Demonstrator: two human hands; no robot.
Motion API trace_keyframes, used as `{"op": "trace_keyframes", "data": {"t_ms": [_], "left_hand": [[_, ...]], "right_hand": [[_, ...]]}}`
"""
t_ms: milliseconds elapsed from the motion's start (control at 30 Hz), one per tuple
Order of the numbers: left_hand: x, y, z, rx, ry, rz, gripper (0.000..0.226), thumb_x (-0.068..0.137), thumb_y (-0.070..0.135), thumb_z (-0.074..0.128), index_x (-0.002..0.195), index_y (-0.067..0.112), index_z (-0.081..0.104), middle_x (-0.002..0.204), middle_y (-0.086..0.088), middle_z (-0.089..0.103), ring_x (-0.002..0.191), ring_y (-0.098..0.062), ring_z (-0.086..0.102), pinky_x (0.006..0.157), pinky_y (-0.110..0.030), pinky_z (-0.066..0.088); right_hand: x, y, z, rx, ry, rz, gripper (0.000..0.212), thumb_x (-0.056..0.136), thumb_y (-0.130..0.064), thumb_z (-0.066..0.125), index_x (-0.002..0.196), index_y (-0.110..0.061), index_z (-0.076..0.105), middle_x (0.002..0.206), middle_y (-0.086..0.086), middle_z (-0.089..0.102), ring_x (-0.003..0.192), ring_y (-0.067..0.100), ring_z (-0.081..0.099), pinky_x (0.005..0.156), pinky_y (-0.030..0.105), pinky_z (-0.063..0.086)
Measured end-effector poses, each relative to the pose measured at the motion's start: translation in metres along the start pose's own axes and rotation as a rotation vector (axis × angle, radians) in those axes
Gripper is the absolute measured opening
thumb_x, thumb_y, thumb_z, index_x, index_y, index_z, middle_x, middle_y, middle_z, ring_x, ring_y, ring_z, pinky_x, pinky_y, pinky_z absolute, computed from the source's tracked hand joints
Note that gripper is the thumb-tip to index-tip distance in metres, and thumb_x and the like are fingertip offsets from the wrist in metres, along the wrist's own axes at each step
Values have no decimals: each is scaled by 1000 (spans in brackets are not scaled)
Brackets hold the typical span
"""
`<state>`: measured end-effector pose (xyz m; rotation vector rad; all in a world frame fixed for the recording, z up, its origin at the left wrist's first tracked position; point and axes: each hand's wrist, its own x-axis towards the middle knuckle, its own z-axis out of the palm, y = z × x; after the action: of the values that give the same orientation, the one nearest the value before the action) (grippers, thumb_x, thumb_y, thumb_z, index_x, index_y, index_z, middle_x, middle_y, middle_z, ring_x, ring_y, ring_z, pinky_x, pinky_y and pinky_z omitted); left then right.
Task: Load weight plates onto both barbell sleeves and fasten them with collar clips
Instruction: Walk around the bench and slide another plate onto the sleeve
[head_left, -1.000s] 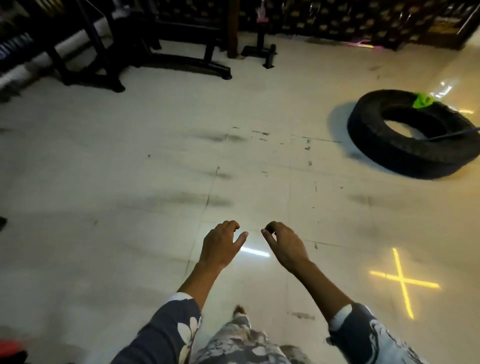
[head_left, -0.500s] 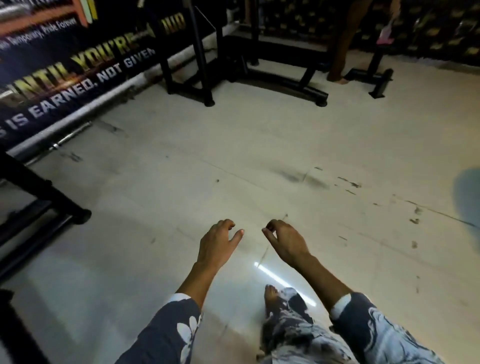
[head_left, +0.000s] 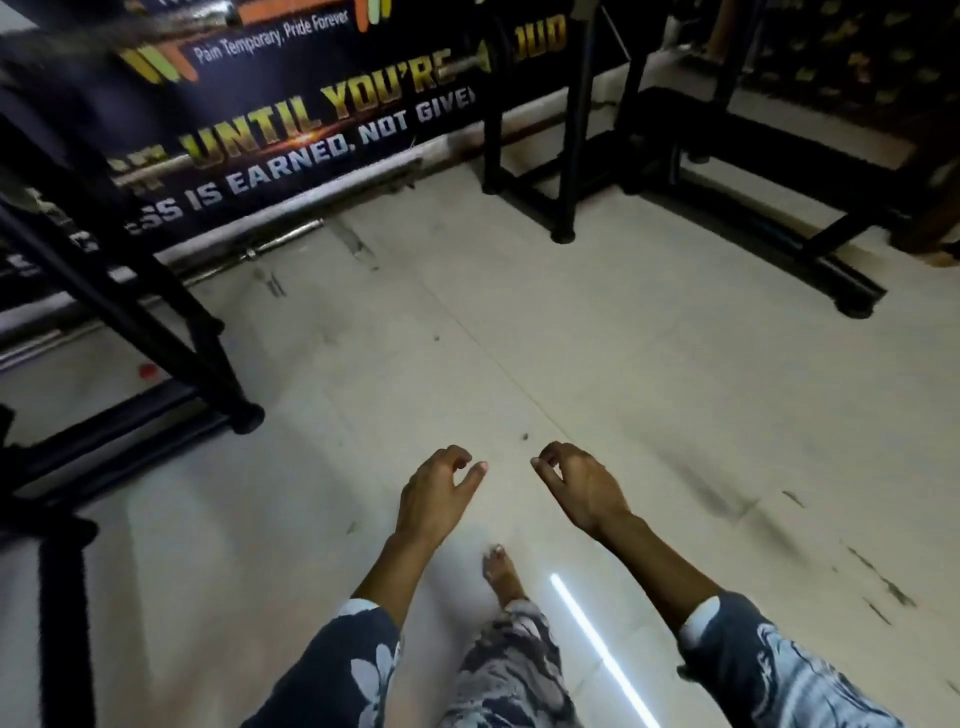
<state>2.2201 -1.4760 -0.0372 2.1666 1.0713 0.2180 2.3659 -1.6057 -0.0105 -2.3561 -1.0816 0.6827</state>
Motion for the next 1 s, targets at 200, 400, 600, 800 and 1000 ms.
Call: {"op": "trace_keyframes", "data": {"t_ms": [200,400,600,800,1000], "left_hand": [[174,4,-43,26,54,-36,34,90,43,55,109,15,61,115,-3,66,104,-20,61,86,-29,48],[326,18,-90,68,71,-48,35,90,44,54,109,15,61,116,-4,65,104,-21,61,86,-30,47],[481,18,-124,75,173,-58,36,89,44,55,111,14,58,113,-5,67,103,-24,62,84,-30,47],[635,19,-153,109,238,-100,33,89,42,56,109,15,58,110,-1,66,101,-21,62,82,-27,45],[766,19,-195,145,321,-128,31,89,42,57,106,16,58,104,2,66,96,-18,62,77,-28,45]], "right_hand": [[174,-46,-40,-68,-55,-76,32,96,-38,39,104,-13,57,112,9,61,105,26,55,80,31,41],[325,-88,-79,-25,-34,-127,33,96,-39,39,105,-13,57,113,7,61,104,24,55,78,29,39],[491,-117,-98,-105,-53,-220,32,96,-34,39,108,-10,57,116,10,61,106,28,56,83,34,43],[668,-150,-133,-104,-82,-280,31,96,-34,40,104,-9,57,110,12,62,101,29,55,79,32,41],[817,-196,-151,-76,-132,-346,28,96,-29,43,101,-6,57,109,16,61,98,32,56,78,34,43]]}}
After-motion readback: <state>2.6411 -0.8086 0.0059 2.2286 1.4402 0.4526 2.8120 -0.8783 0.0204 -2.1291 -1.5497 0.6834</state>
